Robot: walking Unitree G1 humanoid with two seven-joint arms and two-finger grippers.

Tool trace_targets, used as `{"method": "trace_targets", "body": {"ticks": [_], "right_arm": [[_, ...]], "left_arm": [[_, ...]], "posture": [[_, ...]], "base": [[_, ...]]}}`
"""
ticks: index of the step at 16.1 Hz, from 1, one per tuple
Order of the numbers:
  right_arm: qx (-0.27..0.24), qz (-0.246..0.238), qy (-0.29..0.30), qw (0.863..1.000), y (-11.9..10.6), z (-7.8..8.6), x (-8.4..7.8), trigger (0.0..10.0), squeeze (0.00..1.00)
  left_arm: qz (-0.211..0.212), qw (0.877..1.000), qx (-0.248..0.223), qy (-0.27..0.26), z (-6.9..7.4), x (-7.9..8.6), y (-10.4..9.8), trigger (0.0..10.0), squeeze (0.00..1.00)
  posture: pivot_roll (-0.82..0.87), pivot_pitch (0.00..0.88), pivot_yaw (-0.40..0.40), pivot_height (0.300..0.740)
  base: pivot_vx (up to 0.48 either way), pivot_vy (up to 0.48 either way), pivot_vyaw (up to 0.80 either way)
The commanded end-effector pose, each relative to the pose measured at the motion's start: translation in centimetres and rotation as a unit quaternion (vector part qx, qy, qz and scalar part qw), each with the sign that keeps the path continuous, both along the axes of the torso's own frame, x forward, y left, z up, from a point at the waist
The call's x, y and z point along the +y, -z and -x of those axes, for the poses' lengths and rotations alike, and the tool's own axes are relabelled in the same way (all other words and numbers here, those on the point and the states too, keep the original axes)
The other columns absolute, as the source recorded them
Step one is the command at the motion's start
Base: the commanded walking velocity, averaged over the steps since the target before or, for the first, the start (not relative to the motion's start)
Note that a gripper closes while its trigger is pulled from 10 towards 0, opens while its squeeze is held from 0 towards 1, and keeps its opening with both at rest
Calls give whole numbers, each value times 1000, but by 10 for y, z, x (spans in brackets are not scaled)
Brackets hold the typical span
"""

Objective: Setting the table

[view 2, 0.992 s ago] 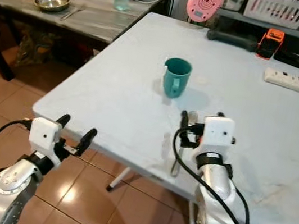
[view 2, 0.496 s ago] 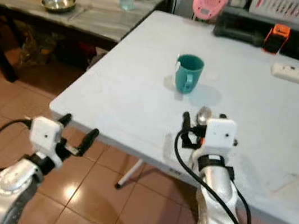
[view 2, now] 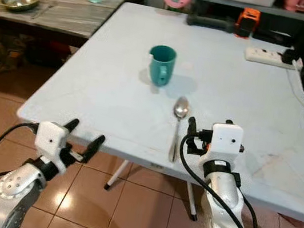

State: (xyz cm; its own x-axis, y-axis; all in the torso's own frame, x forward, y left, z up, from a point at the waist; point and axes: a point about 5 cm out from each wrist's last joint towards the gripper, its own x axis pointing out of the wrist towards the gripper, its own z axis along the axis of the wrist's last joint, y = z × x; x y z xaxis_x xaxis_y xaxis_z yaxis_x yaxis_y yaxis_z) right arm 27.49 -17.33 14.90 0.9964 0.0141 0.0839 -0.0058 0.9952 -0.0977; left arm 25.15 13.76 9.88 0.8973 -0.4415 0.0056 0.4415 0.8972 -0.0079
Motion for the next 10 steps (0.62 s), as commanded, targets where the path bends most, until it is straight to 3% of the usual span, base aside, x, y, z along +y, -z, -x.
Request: {"method": "trace_targets", "body": {"ticks": [1, 5, 10], "right_arm": [[-5, -2, -1, 1000, -4, 1, 3, 10000, 0], [-5, -9, -10, 1000, -4, -4, 10, 10000, 0], [19, -32, -6, 999, 4, -12, 16, 10000, 0]], "left_arm": [[-9, 1000, 0, 18, 2, 0, -1, 10000, 0], [-7, 996, 0, 93, 5, -8, -4, 10000, 0], [-8, 991, 10, 132, 8, -8, -2, 10000, 0]], "posture": [[-68, 146, 62, 740], [-65, 157, 63, 740], [-64, 163, 65, 740]], "base": [[0, 0, 0], [0, 0, 0], [0, 0, 0]]}}
